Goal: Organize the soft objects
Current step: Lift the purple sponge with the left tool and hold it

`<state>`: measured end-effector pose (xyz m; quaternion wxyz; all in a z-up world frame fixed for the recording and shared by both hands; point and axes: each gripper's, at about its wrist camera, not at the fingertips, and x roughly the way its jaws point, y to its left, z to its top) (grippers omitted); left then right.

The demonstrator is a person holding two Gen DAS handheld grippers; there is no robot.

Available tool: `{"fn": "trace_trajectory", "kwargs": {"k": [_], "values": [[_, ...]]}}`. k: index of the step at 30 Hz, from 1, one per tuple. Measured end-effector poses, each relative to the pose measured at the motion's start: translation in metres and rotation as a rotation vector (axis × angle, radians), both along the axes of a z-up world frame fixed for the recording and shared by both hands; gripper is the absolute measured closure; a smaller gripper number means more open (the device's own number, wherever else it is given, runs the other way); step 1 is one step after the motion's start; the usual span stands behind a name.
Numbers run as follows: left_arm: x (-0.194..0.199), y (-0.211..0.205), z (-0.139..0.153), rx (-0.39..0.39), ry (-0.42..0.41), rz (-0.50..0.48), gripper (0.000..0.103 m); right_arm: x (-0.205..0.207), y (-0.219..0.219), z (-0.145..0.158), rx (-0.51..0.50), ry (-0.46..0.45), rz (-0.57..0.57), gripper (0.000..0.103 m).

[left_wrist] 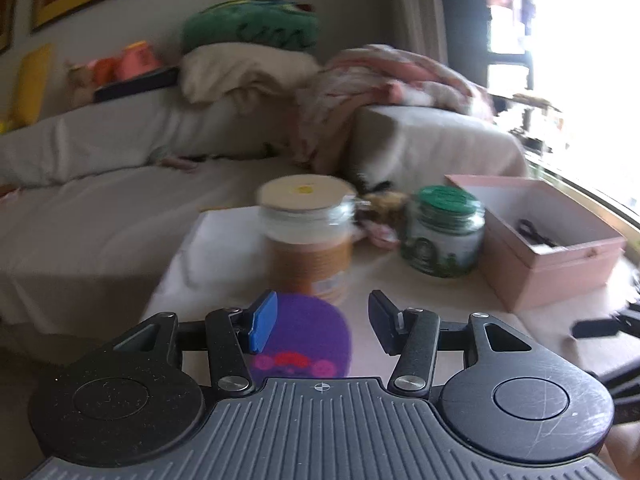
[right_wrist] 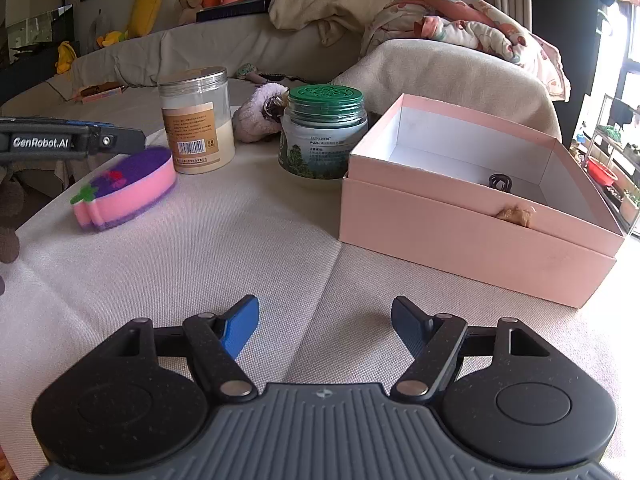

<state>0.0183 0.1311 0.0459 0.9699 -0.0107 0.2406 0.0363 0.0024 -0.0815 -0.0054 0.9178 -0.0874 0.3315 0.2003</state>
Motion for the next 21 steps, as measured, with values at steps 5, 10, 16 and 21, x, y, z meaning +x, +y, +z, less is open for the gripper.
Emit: {"fn": "trace_trajectory", "kwargs": {"k": [5, 10, 16, 21], "values": [[-0.002, 0.001, -0.004, 0.028, 0.038, -0.008, 0.047, 0.0, 0.0, 0.0, 0.0, 0.002, 0.001, 0.029], [0.007, -0.025, -0.026, 0.132, 0.115, -0.07, 0.042, 0.0, 0.0, 0.0, 0.0, 0.002, 0.0, 0.029], [0.008, -0.037, -0.032, 0.135, 0.119, -0.148, 0.012, 0.0, 0.0, 0.0, 0.001, 0.005, 0.001, 0.029], [0.002, -0.023, -0.022, 0.129, 0.059, -0.036, 0.016, 0.0, 0.0, 0.0, 0.002, 0.007, 0.001, 0.029]]}}
